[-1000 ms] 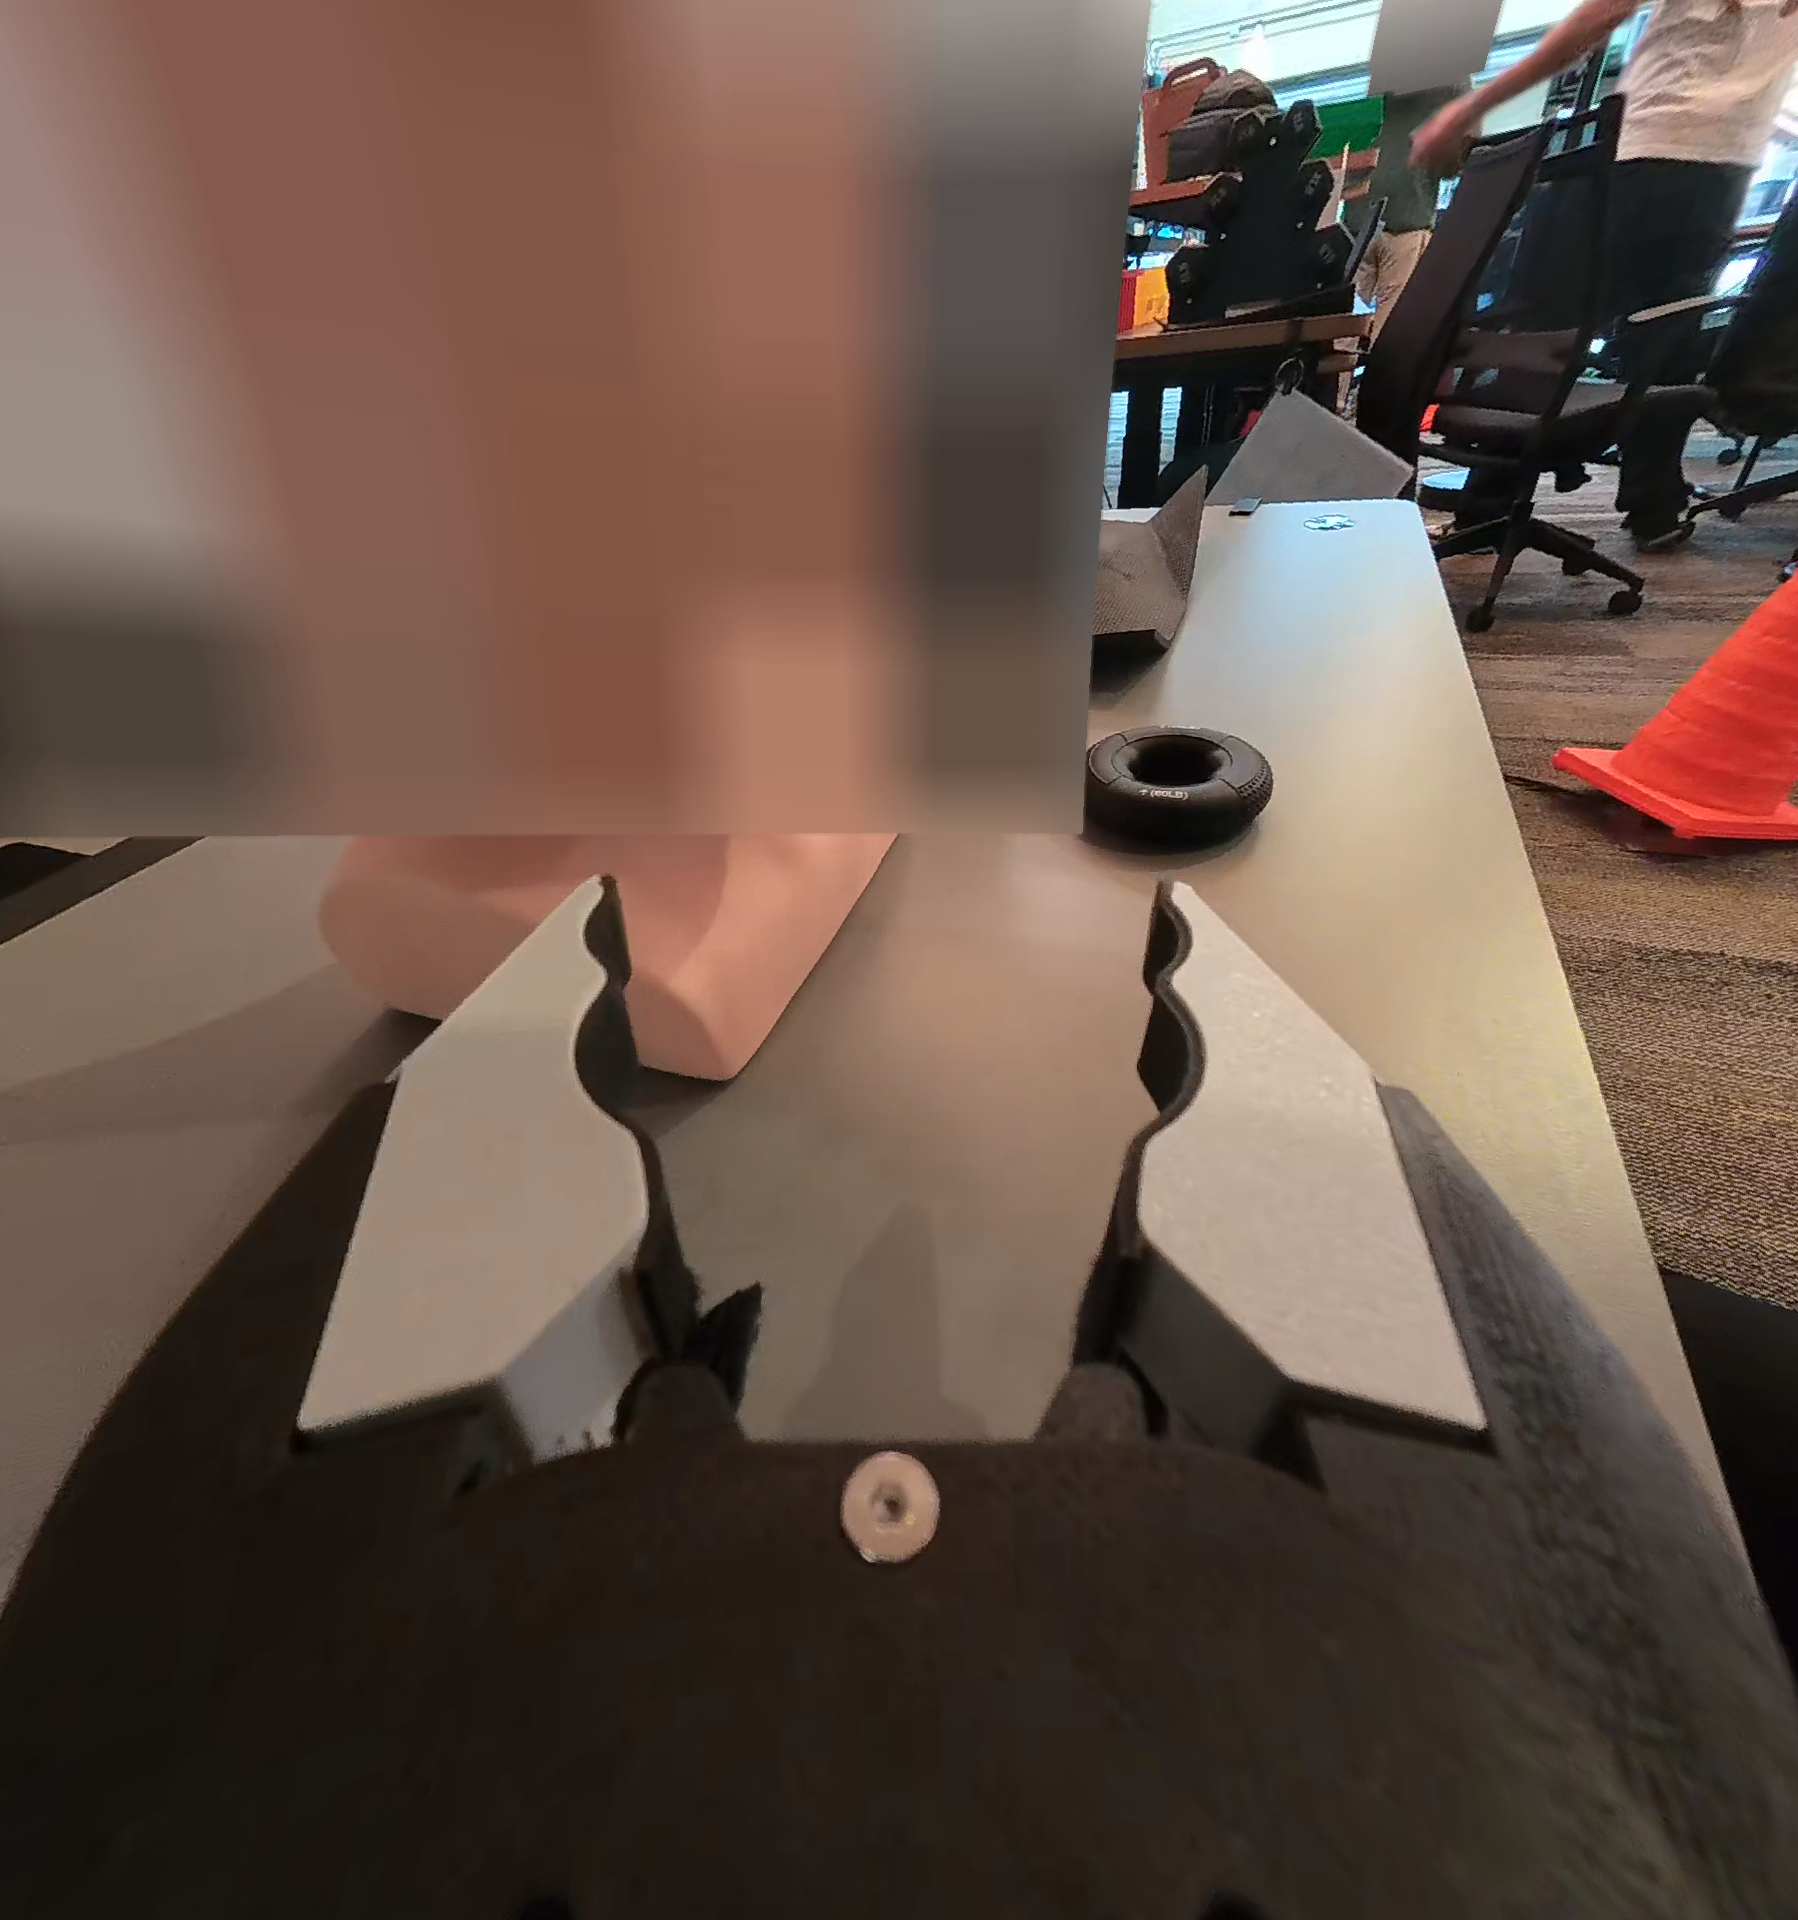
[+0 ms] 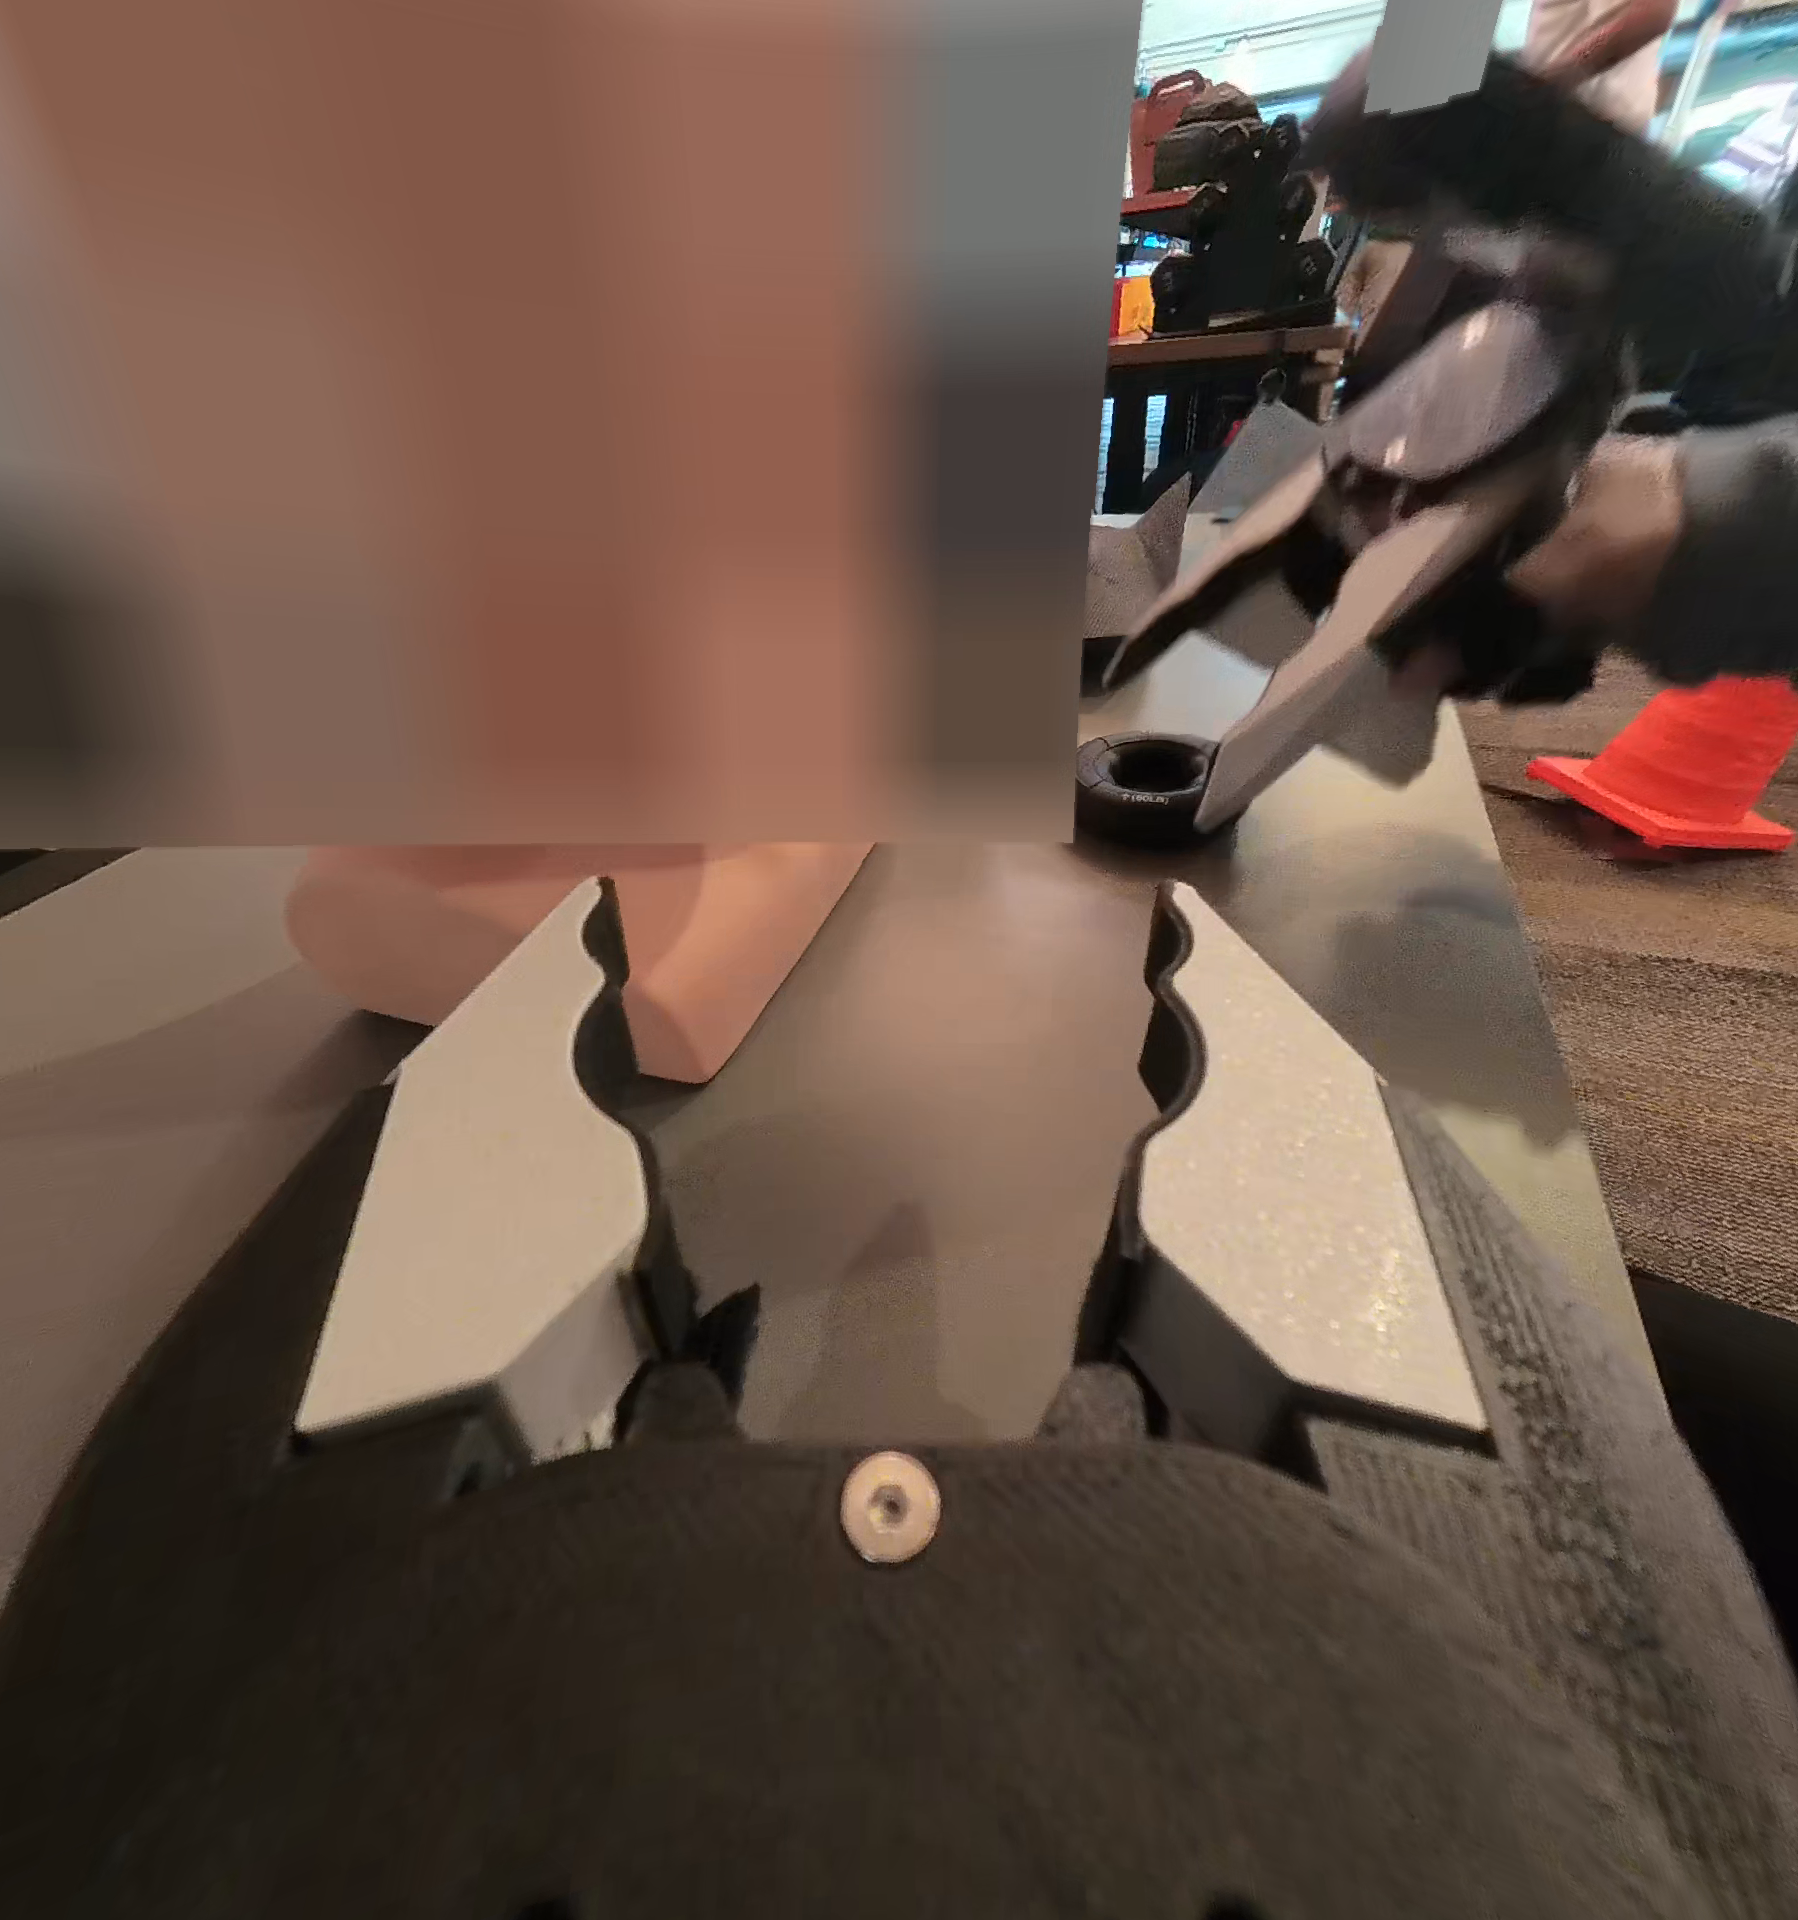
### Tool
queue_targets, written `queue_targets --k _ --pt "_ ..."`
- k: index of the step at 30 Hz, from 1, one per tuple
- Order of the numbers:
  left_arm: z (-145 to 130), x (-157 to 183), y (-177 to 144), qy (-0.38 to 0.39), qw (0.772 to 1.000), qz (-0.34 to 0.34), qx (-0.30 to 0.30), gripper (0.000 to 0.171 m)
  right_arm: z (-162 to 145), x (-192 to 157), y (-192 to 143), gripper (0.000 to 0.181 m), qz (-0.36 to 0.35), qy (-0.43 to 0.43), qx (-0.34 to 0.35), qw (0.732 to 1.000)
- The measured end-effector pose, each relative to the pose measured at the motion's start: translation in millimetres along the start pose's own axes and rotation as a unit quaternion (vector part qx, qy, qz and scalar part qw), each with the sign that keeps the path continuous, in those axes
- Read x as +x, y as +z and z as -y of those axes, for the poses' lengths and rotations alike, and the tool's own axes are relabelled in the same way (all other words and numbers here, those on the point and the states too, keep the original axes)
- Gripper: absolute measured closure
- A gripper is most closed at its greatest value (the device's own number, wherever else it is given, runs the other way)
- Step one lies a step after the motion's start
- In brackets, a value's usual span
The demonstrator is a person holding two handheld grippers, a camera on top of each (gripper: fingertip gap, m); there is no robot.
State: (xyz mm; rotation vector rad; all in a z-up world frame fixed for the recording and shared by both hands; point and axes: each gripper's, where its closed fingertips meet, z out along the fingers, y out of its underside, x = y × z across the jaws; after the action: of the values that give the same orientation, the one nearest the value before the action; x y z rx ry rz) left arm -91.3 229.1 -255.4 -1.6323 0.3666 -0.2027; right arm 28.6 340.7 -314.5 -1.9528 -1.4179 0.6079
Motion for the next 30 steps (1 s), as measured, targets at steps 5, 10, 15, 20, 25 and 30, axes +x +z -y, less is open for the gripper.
queue_targets --k 5,10,15,20,25,30 --pt "0.5 -0.7 -0.4 -0.005 1.0 0.0 0.002 0.072 -19.0 10.4 10.2 0.082 -0.035 0.066 -0.004 0.997" --pt "0.2 -0.6 -0.2 -0.005 1.0 0.0 0.0 0.073 -24.8 20.8 14.8 0.095 -0.121 0.115 0.004 0.986" --pt "0.2 -0.4 -0.2 -0.004 1.0 0.0 0.0 0.073 -24.1 22.1 14.8 0.097 -0.13 0.114 0.017 0.985" --pt "0.5 -0.4 -0.6 -0.005 1.0 0.0 0.001 0.073 -9.7 28.1 3.9 0.098 -0.153 0.086 0.056 0.983" --pt "0.3 -0.3 -0.6 -0.005 1.0 0.0 0.0 0.073 48.5 38.1 -42.9 0.099 -0.201 0.035 0.158 0.966" --pt "0.8 -0.5 -0.9 -0.006 1.0 0.0 0.002 0.073 184.4 30.0 -143.9 0.098 -0.199 -0.036 0.305 0.931"
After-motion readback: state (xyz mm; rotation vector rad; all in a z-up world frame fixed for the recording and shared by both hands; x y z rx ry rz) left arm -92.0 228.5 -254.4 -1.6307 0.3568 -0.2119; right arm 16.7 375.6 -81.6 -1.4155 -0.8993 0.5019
